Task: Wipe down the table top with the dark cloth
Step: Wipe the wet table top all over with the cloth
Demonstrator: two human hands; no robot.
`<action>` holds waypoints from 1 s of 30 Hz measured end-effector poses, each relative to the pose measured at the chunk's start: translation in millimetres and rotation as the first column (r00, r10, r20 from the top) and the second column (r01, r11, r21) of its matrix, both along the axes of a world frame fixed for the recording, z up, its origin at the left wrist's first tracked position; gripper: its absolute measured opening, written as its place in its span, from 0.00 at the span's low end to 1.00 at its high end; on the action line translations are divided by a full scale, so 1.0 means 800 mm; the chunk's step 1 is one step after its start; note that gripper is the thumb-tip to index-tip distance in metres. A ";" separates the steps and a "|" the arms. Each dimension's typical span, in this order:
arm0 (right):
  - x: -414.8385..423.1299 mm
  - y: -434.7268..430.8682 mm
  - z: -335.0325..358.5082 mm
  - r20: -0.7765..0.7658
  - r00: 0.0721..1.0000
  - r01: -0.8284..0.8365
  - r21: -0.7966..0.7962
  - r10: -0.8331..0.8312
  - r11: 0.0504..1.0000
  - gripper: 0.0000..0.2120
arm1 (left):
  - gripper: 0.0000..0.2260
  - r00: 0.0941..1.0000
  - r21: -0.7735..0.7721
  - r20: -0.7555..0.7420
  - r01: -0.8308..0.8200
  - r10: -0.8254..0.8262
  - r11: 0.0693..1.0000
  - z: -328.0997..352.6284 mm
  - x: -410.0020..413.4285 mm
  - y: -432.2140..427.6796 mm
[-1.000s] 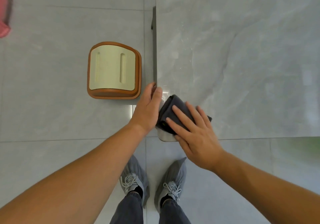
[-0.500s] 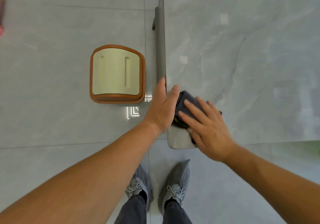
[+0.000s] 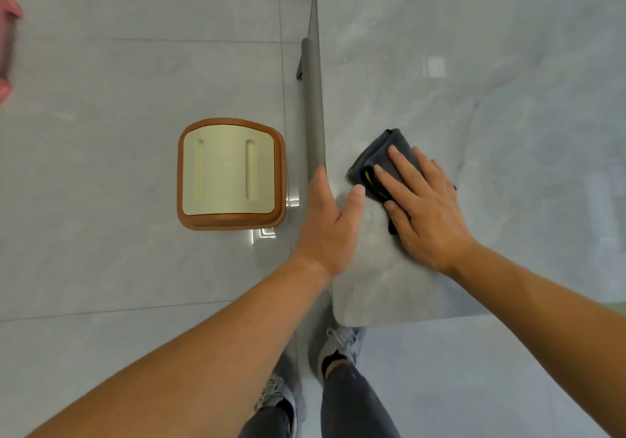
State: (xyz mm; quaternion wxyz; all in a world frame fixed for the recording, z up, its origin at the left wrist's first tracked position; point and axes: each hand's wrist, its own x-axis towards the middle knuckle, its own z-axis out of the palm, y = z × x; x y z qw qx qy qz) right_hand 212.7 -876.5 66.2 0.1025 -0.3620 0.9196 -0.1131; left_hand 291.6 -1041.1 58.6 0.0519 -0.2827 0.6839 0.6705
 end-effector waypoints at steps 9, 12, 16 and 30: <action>-0.146 -0.077 -0.002 0.018 0.991 0.132 -0.037 -0.132 0.991 0.23 | 0.26 0.998 -0.090 0.049 -0.034 0.039 0.995 -0.004 -0.073 -0.024; -0.126 -0.062 -0.001 0.022 0.994 0.106 -0.052 -0.105 0.993 0.24 | 0.30 0.998 -0.126 0.049 -0.031 0.038 0.992 0.000 -0.094 -0.027; -0.157 -0.059 -0.001 0.027 1.000 0.002 -0.009 -0.002 1.000 0.24 | 0.32 0.997 -0.219 0.063 -0.026 0.041 0.975 0.003 -0.107 -0.026; -0.251 -0.094 -0.003 0.028 0.987 -0.157 -0.010 0.157 0.988 0.25 | 0.35 0.991 -0.289 0.119 -0.018 0.055 0.957 -0.001 -0.150 -0.046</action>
